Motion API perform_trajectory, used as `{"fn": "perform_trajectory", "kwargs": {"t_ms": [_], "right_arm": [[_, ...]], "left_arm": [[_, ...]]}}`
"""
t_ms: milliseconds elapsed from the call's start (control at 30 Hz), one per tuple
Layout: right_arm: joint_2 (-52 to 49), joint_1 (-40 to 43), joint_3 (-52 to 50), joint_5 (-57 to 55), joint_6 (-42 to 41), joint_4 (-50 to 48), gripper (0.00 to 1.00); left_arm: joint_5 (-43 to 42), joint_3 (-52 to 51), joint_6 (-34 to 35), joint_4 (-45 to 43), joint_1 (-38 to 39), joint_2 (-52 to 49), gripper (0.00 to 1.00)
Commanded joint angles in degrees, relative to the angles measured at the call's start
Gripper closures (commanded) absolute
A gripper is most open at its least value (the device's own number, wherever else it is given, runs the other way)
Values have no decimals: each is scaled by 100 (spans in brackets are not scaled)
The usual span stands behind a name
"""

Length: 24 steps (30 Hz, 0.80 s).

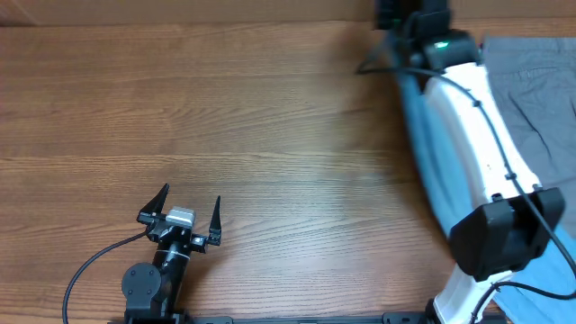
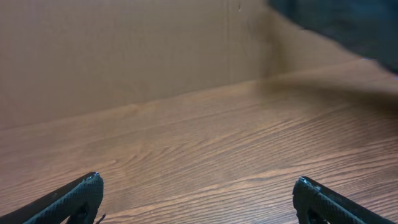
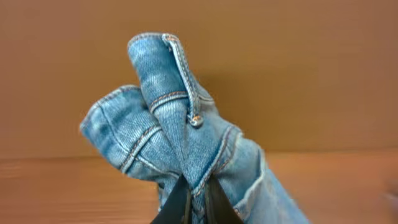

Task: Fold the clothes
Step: 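Drag the jeans leftward and lay them flat on the table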

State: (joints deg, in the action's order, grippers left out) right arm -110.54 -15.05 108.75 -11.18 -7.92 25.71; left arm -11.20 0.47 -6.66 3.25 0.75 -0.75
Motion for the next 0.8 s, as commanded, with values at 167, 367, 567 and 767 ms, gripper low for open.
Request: {"fn": "perform_trajectory", "kwargs": {"t_ms": [167, 367, 567, 767], "right_arm": [[-1025, -1843, 201, 1532, -1797, -1106, 94], [-494, -1482, 968, 1408, -1495, 391, 4], [380, -219, 1947, 1320, -866, 2693, 0], [765, 1700, 1952, 1279, -831, 4586, 0]], "left_arm": [[-66, -20, -149, -7, -39, 44, 0], [-66, -20, -149, -7, -39, 44, 0], [-66, -20, -149, -7, -39, 44, 0], [-66, -20, -149, -7, -39, 44, 0]]}}
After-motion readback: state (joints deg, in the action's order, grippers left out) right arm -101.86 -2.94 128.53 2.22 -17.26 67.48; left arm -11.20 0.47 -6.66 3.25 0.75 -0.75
